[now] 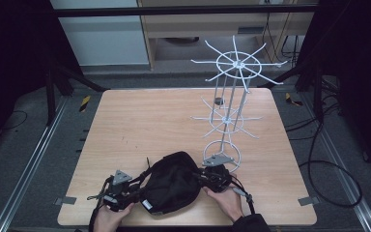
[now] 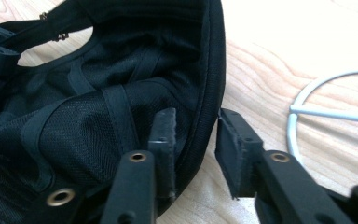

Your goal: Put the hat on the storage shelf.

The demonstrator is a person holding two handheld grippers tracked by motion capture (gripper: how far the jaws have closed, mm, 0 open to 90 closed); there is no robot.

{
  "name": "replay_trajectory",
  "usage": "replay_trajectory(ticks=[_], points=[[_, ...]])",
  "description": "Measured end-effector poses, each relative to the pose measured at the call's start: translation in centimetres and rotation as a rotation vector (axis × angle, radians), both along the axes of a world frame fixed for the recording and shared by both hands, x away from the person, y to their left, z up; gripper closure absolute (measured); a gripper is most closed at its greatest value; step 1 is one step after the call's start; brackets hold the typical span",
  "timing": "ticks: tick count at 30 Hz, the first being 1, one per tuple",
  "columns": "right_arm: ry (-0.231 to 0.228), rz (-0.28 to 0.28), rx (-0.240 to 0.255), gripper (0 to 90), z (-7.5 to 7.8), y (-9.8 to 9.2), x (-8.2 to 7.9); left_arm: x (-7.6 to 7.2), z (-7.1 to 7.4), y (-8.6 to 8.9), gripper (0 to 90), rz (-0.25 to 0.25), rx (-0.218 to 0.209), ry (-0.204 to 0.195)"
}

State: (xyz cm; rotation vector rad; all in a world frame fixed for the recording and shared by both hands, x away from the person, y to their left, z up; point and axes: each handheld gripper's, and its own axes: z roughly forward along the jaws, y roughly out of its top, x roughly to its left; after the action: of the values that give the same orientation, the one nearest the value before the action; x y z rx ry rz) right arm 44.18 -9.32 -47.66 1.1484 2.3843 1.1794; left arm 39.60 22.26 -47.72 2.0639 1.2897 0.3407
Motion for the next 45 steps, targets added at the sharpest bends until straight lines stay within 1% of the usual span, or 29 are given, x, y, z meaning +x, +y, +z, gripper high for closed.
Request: replay_trajectory(ticks=[2,4,6,8,11,13,14,15,16,17,19,20,22,23,24,25,26,27,31,32,33,34,35,37,40,41,43,44,45], points=[[0.006,0.003,0.0,74.0,-0.1,0.0,0.0,0.1,-0.1,0.0,71.2,0.001,0.014,0.007],[0.012,0.001,-0.002,75.4,-0.1,-0.1,0.0,0.1,-0.2,-0.1,72.5,0.002,0.016,0.014],[0.018,0.003,0.008,79.7,-0.1,0.0,0.0,0.3,-0.3,-0.1,77.9,-0.004,0.017,0.028],[0.02,0.001,0.006,80.5,-0.1,0.0,0.0,0.5,-0.3,-0.1,79.2,-0.006,0.014,0.032],[0.009,0.001,0.019,82.3,0.0,0.0,-0.1,0.7,-0.3,-0.1,81.7,-0.008,0.008,0.035],[0.001,-0.01,0.034,82.7,0.2,-0.1,-0.3,0.7,-0.3,0.0,82.6,-0.012,0.006,0.035],[-0.013,-0.011,0.041,82.8,0.3,-0.1,-0.3,0.8,-0.3,0.0,82.9,-0.012,0.004,0.033],[-0.04,-0.015,0.051,83.0,0.7,-0.2,-0.4,0.9,-0.3,-0.1,83.5,-0.012,0.003,0.026],[-0.05,-0.016,0.056,83.1,0.8,-0.2,-0.5,0.9,-0.3,-0.1,83.6,-0.012,0.003,0.026],[-0.07,-0.016,0.062,83.1,1.0,-0.2,-0.5,1.0,-0.2,-0.1,83.8,-0.016,0.005,0.022],[-0.079,-0.019,0.073,83.1,1.3,-0.2,-0.7,1.2,-0.2,-0.3,83.9,-0.012,0.0,0.008],[-0.128,-0.018,0.091,83.2,1.8,-0.3,-0.8,1.3,-0.1,-0.4,84.2,-0.012,-0.002,0.002],[-0.161,-0.017,0.104,83.1,2.3,-0.3,-0.9,1.6,-0.1,-0.5,84.3,-0.013,-0.002,-0.009],[-0.161,-0.017,0.104,83.1,2.3,-0.3,-0.9,1.8,-0.1,-0.6,84.3,-0.015,-0.001,-0.014],[-0.175,-0.015,0.113,83.2,2.6,-0.3,-1.0,2.1,-0.1,-0.7,84.4,-0.016,-0.002,-0.021],[-0.213,-0.013,0.113,83.1,3.0,-0.2,-1.2,2.3,-0.1,-0.7,84.6,-0.014,-0.008,-0.03],[-0.226,-0.011,0.116,83.1,3.2,-0.2,-1.2,2.5,0.0,-0.7,84.7,-0.01,-0.012,-0.037],[-0.226,-0.011,0.116,83.1,3.2,-0.2,-1.2,2.7,0.0,-0.8,84.7,-0.009,-0.012,-0.046],[-0.28,0.007,0.136,83.1,3.8,-0.2,-1.5,3.9,0.1,-0.8,85.1,0.004,-0.033,-0.073],[-0.298,0.016,0.144,83.1,4.0,-0.1,-1.6,4.5,0.1,-0.9,85.3,0.01,-0.044,-0.083],[-0.298,0.016,0.144,83.1,4.0,-0.1,-1.6,4.5,0.1,-0.9,85.4,0.01,-0.044,-0.083],[-0.306,0.021,0.146,83.1,4.1,-0.1,-1.7,5.0,0.0,-1.0,85.4,0.011,-0.047,-0.094],[-0.326,0.031,0.148,83.0,4.2,-0.1,-1.9,5.2,0.0,-1.1,85.5,0.011,-0.048,-0.099],[-0.345,0.041,0.148,82.9,4.4,-0.1,-2.0,5.8,0.0,-1.3,85.5,0.011,-0.048,-0.112],[-0.366,0.079,0.155,82.9,4.3,0.1,-2.3,6.5,-0.2,-1.7,85.7,0.011,-0.05,-0.134],[-0.36,0.087,0.155,82.8,4.3,0.2,-2.4,6.5,-0.2,-1.7,85.7,0.011,-0.05,-0.134],[-0.363,0.096,0.152,82.9,4.1,0.3,-2.5,6.7,-0.4,-1.7,85.8,0.006,-0.053,-0.136],[-0.36,0.106,0.148,82.9,4.0,0.4,-2.5,6.8,-0.5,-1.7,85.8,0.005,-0.047,-0.136],[-0.34,0.134,0.137,82.8,3.6,0.7,-2.6,6.9,-0.6,-1.7,85.9,0.004,-0.051,-0.134]])
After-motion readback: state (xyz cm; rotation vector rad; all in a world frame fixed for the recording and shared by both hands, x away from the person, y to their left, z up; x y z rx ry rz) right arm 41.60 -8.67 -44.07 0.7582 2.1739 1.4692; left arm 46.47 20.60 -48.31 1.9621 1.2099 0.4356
